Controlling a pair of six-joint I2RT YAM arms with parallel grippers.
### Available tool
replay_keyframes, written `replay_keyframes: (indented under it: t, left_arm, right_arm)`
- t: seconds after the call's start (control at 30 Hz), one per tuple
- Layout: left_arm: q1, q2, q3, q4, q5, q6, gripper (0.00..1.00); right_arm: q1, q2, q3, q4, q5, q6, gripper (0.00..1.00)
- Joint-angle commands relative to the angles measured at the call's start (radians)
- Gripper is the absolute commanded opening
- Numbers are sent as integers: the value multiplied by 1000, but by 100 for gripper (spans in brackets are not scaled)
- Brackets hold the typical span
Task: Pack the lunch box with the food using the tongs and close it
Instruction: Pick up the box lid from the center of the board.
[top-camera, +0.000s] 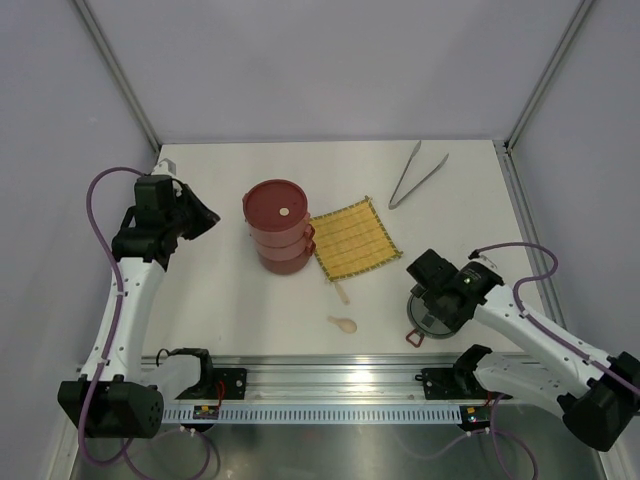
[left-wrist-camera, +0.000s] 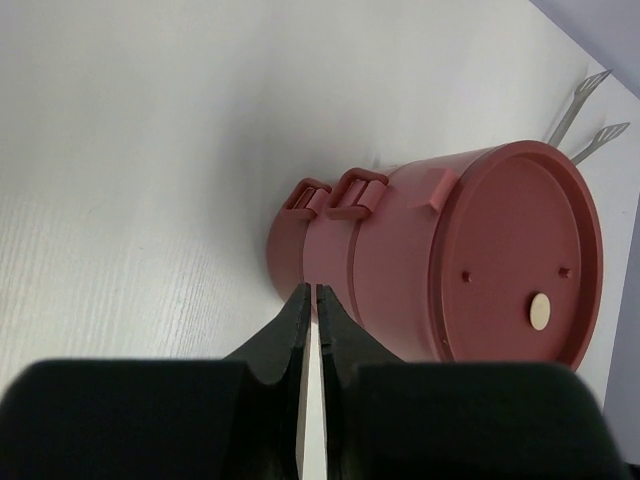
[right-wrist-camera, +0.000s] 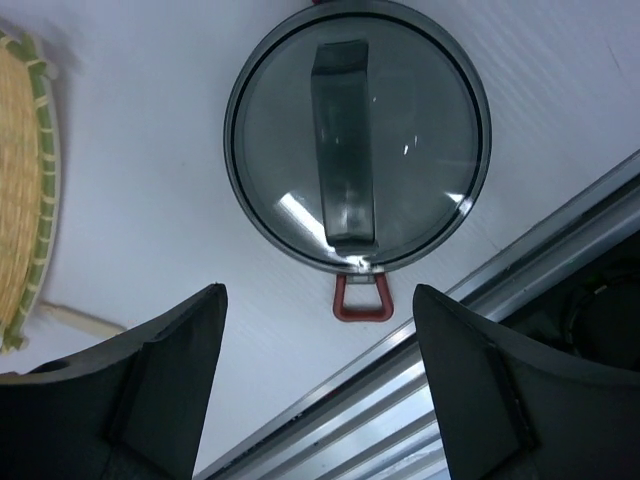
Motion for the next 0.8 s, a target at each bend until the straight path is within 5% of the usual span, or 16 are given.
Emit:
replay_keyframes:
  t: [0.0, 0.17, 0.57, 0.67, 0.77]
  left_arm:
    - [-5, -13, -3, 17, 26, 27, 8]
    - [-5, -10, 3, 14, 32, 35, 8]
    - [-4, 13, 8, 15, 30, 32, 9]
    - [-4, 22, 28, 8, 26, 36, 9]
    - [-4, 35, 34, 9, 30, 33, 9]
  right_arm:
    - [-129, 28, -48, 145, -24, -83, 81]
    - [-313, 91, -119, 325, -162, -284, 72]
    - [-320, 304, -2, 370, -178, -462, 27]
    - [-321, 284, 8, 344, -164, -474, 2]
    - [-320, 238, 46, 279, -124, -502, 0]
